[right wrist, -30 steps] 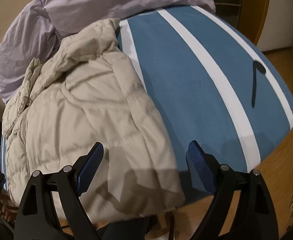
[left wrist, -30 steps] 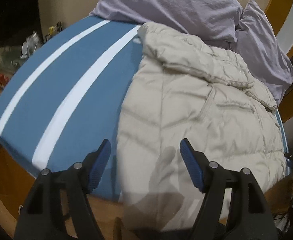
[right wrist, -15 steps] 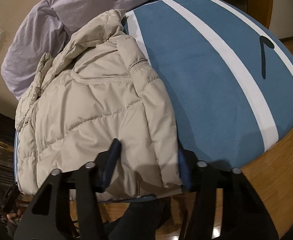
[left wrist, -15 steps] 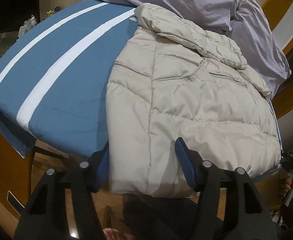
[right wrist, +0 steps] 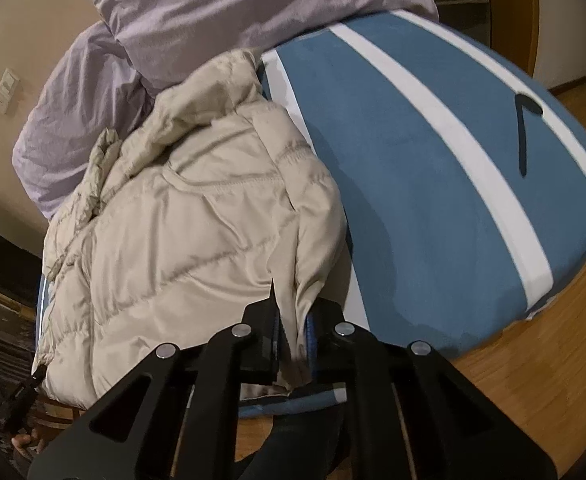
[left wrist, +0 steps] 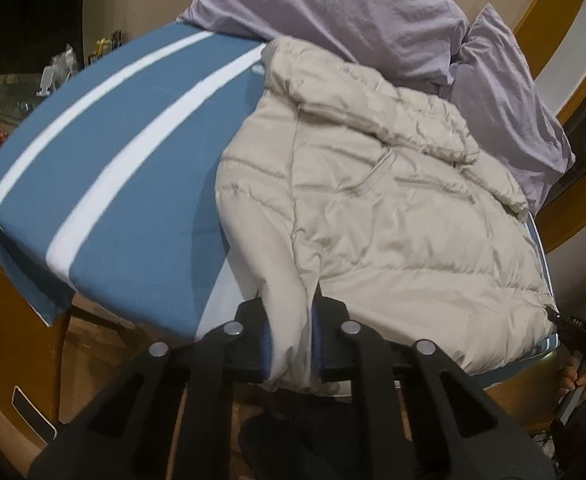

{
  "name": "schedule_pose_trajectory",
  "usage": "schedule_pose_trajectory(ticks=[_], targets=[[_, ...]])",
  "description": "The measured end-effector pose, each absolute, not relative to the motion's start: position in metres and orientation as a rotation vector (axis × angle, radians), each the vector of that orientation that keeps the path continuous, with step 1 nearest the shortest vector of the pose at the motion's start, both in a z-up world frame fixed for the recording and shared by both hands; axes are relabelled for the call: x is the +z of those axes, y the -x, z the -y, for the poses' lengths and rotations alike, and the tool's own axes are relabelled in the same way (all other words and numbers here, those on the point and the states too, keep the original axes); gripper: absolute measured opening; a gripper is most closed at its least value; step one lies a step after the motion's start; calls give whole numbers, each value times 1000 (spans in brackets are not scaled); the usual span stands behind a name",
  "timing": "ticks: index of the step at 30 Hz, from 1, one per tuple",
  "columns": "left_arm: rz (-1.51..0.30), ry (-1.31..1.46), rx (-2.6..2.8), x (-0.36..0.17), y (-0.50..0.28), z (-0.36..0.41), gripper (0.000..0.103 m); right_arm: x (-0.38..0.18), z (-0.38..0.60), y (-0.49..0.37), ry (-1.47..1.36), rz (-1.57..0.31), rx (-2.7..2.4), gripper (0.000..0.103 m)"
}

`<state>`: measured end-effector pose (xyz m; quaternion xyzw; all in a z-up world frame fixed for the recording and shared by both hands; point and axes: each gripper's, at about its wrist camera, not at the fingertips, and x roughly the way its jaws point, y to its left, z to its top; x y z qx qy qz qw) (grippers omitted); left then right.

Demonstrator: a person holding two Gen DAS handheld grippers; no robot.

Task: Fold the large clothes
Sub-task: 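Close the left tool on the hem while the right tool grasps the hem too, then lift the hem with both tools and fold it toward the collar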

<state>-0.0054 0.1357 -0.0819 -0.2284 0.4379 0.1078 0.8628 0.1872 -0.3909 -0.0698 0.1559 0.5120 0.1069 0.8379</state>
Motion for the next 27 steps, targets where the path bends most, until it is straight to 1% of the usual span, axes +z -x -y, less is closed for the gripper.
schedule_pose_trajectory(ticks=[13, 20, 27], targets=[[-804, 399, 223, -17, -38, -141, 13, -6, 359, -238, -294, -934, 277, 9], [-747, 370, 239, 12, -89, -160, 13, 20, 336, -282, -271, -872, 294, 9], [-728, 352, 249, 24, -147, -179, 12, 33, 311, -330, -232, -846, 292, 10]])
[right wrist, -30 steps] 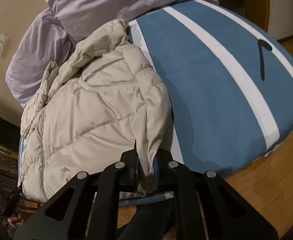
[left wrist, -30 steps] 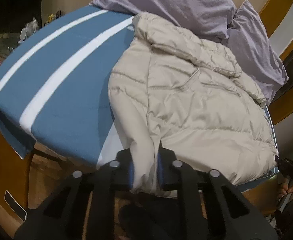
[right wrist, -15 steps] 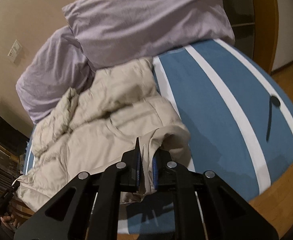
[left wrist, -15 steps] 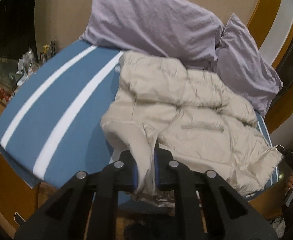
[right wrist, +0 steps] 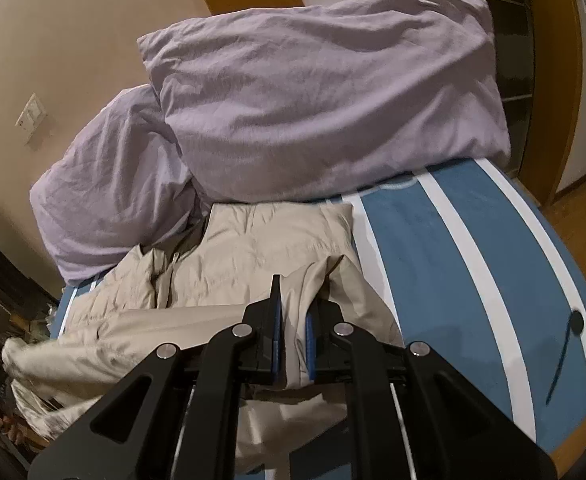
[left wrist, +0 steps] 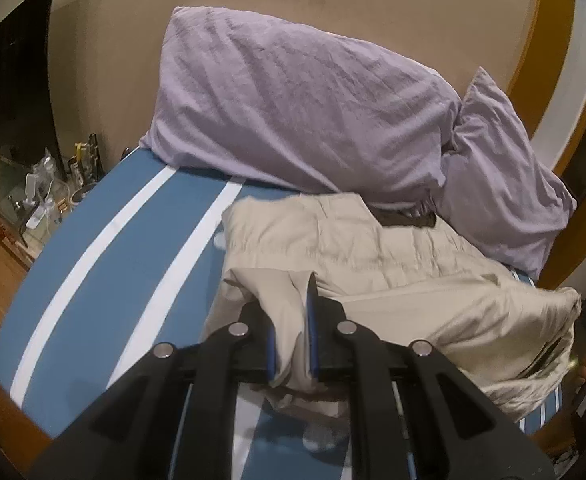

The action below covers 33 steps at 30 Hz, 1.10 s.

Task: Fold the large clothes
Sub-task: 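Lift the hem with both tools and fold it toward the collar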

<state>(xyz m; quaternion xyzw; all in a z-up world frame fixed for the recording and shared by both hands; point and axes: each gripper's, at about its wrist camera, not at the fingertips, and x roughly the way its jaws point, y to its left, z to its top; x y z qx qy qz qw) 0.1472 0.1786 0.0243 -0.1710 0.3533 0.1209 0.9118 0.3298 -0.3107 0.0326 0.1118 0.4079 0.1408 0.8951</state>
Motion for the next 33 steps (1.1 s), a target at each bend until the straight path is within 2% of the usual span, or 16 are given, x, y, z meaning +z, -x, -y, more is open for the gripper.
schedule_pose_trajectory(ticks=[18, 33], targets=[[-713, 365, 247, 35, -277, -219, 12, 32, 270, -432, -224, -843, 260, 10], [-860, 379, 328, -33, -359, -232, 15, -24, 248, -504, -203, -975, 169, 12]])
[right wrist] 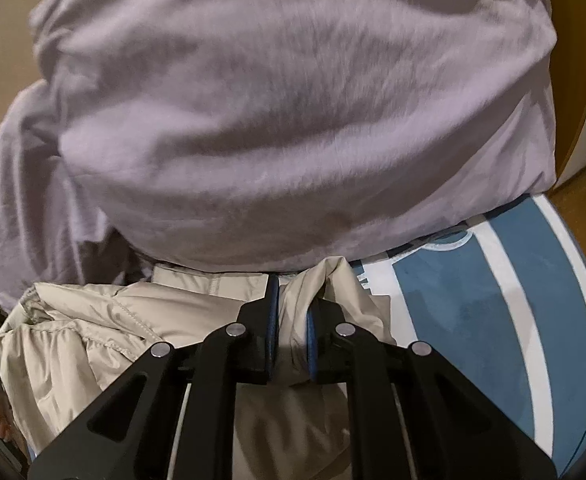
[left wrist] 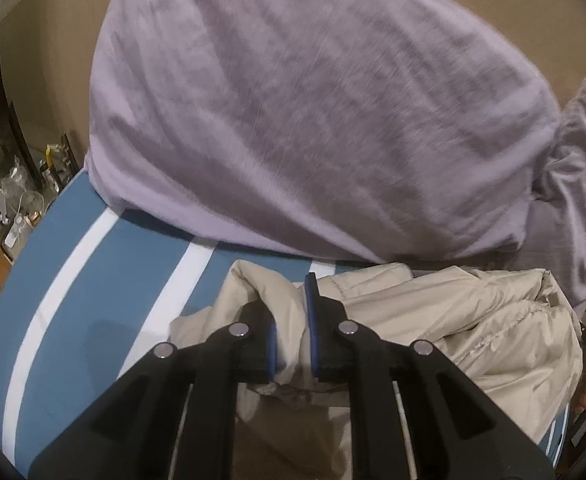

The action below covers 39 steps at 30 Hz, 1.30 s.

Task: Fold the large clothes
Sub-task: 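Lift the hem with both tools and fold it toward the collar, then open the left tool and press the fold while the right tool keeps holding the hem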

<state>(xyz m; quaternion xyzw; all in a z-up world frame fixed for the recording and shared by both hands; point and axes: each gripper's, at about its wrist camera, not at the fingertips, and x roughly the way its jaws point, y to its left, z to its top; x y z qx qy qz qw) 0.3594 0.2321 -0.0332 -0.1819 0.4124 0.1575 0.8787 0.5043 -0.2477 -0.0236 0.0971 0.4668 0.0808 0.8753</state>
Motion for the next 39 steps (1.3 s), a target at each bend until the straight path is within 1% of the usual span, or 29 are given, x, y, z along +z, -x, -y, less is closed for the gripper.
schedule_pose_trajectory(ticks=[2, 3, 4, 5, 6, 7, 9, 10, 12, 15, 17, 18, 19, 23, 28, 32, 34, 35, 37, 38, 39], targets=[[-877, 378, 338, -43, -365, -233, 17, -33, 247, -509, -210, -993, 157, 14], [-886, 380, 342, -48, -369, -234, 17, -39, 247, -511, -219, -1009, 152, 19], [-894, 385, 346, -53, -372, -234, 18, -41, 248, -512, -228, -1015, 152, 21], [-902, 388, 347, -57, -375, -235, 20, -43, 250, -512, -245, -1023, 148, 27], [-909, 392, 348, -60, -377, -235, 20, -43, 252, -513, -256, -1024, 145, 37], [-917, 397, 349, -64, -379, -235, 22, -42, 255, -512, -266, -1020, 138, 52], [-924, 403, 347, -67, -381, -235, 27, -34, 260, -509, -273, -997, 122, 62], [-927, 405, 342, -68, -382, -236, 31, -29, 262, -507, -273, -983, 119, 62], [-930, 410, 336, -67, -384, -235, 36, -19, 265, -505, -274, -972, 130, 62], [-924, 410, 339, -63, -386, -236, 50, -5, 259, -500, -271, -958, 162, 62], [-909, 387, 365, -56, -386, -235, 67, 3, 247, -496, -252, -948, 196, 62], [-898, 371, 380, -53, -385, -234, 70, 6, 240, -495, -240, -946, 212, 62], [-889, 362, 386, -50, -384, -233, 72, 8, 230, -493, -222, -947, 238, 62], [-879, 359, 372, -41, -378, -230, 72, 8, 187, -487, -129, -979, 345, 62], [-846, 345, 341, -29, -367, -217, 72, -9, 141, -476, -22, -1044, 426, 62], [-817, 330, 306, -15, -361, -201, 75, -30, 121, -475, 76, -1085, 415, 61], [-810, 328, 281, -12, -359, -193, 75, -40, 119, -475, 104, -1106, 405, 50], [-810, 323, 265, -11, -359, -188, 75, -44, 118, -476, 113, -1114, 402, 47], [-816, 313, 240, -11, -359, -177, 75, -53, 118, -476, 129, -1127, 404, 33], [-822, 308, 223, -12, -360, -171, 75, -56, 118, -476, 137, -1133, 406, 30], [-827, 303, 211, -13, -362, -166, 75, -56, 116, -478, 145, -1134, 407, 23]])
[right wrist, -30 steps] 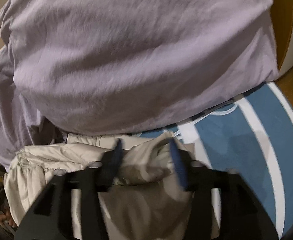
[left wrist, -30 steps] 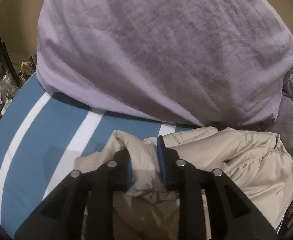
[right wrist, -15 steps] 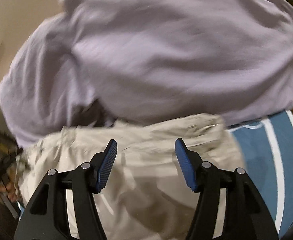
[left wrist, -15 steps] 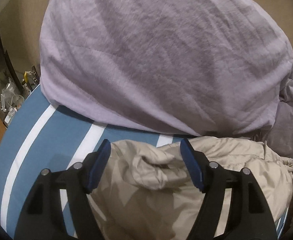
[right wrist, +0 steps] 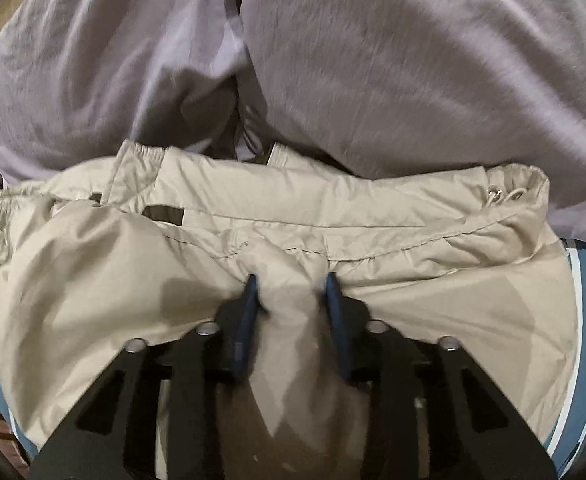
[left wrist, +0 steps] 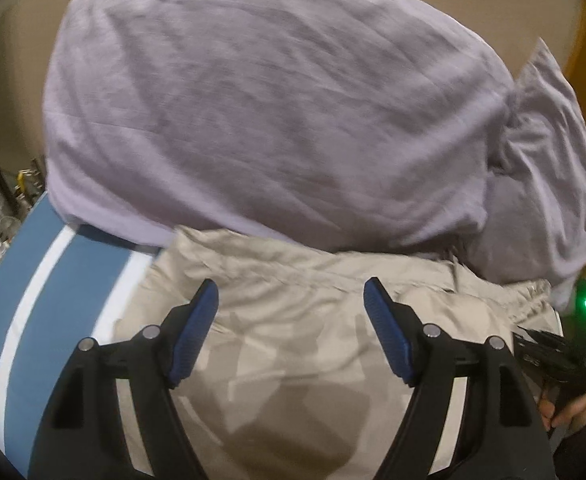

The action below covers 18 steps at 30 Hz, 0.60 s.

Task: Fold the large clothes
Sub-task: 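Open the left tool and press the fold while the right tool keeps holding the hem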

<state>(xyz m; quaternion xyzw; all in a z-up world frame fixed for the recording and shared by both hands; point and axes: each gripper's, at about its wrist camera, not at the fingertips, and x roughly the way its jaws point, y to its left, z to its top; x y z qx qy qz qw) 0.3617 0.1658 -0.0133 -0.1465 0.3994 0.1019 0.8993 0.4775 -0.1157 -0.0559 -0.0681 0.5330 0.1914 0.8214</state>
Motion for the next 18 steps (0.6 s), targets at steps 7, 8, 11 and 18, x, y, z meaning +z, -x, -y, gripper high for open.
schedule_pose_trajectory(ticks=[7, 8, 11, 18], targets=[[-854, 259, 139, -26, -370, -134, 75, -44, 111, -476, 170, -1061, 392, 6], [-854, 251, 131, -26, -370, -130, 75, -39, 112, -478, 155, -1044, 385, 6], [-849, 237, 111, -26, -371, -123, 75, -22, 117, -486, 135, -987, 364, 6], [-832, 215, 67, -27, -372, -108, 75, -15, 110, -503, 167, -935, 320, 6]])
